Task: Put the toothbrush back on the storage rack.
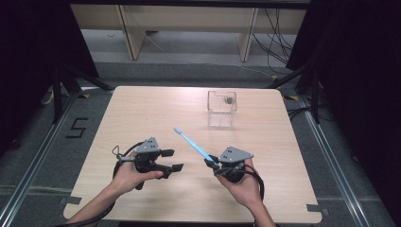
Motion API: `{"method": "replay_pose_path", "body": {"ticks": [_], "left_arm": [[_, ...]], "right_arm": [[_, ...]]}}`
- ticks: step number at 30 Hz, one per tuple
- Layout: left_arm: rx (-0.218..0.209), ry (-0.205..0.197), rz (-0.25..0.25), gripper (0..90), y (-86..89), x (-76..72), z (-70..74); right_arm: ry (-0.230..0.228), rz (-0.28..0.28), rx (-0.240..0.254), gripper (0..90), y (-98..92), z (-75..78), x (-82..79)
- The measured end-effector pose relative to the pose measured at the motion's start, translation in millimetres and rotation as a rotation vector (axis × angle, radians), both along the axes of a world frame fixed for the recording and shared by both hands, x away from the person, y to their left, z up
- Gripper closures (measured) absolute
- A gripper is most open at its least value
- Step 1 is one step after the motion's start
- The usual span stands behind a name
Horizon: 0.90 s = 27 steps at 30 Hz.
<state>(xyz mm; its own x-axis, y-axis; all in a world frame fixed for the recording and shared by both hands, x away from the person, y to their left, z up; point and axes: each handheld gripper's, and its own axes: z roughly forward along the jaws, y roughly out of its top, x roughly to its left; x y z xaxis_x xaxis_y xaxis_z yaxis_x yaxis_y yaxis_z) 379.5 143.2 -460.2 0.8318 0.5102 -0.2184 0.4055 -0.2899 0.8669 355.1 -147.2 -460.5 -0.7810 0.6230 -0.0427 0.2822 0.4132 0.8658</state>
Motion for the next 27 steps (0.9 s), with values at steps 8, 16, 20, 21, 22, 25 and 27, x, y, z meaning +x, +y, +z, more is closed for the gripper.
{"method": "replay_pose_path", "body": {"ticks": [8, 16, 20, 21, 22, 25, 27], "left_arm": [[-0.055, 0.057, 0.032, 28.5, -3.6, 13.4, 6.5], [-0.103, 0.058, 0.073, 29.7, -4.4, 18.9, 11.6], [-0.138, 0.062, 0.084, 30.3, -7.2, 21.4, 14.6], [-0.140, 0.062, 0.089, 30.5, -8.0, 21.6, 15.8], [-0.151, 0.064, 0.089, 30.6, -9.1, 22.2, 16.6], [-0.167, 0.071, 0.088, 30.9, -11.7, 22.8, 17.8], [-0.169, 0.071, 0.082, 31.3, -16.5, 23.3, 17.6]], "right_arm": [[-0.021, 0.004, 0.009, 78.7, 4.0, 4.9, -0.5], [-0.021, 0.009, 0.021, 78.7, 5.7, 8.9, -1.0], [-0.026, -0.003, 0.030, 78.7, 8.1, 7.5, -1.5], [-0.022, 0.008, 0.032, 78.7, 8.6, 7.2, -0.7], [-0.024, 0.013, 0.024, 78.7, 8.8, 7.5, -0.7], [-0.050, 0.015, 0.020, 78.8, 9.2, 7.2, 0.3], [-0.027, 0.012, 0.030, 78.7, 10.6, 5.9, -0.1]]}}
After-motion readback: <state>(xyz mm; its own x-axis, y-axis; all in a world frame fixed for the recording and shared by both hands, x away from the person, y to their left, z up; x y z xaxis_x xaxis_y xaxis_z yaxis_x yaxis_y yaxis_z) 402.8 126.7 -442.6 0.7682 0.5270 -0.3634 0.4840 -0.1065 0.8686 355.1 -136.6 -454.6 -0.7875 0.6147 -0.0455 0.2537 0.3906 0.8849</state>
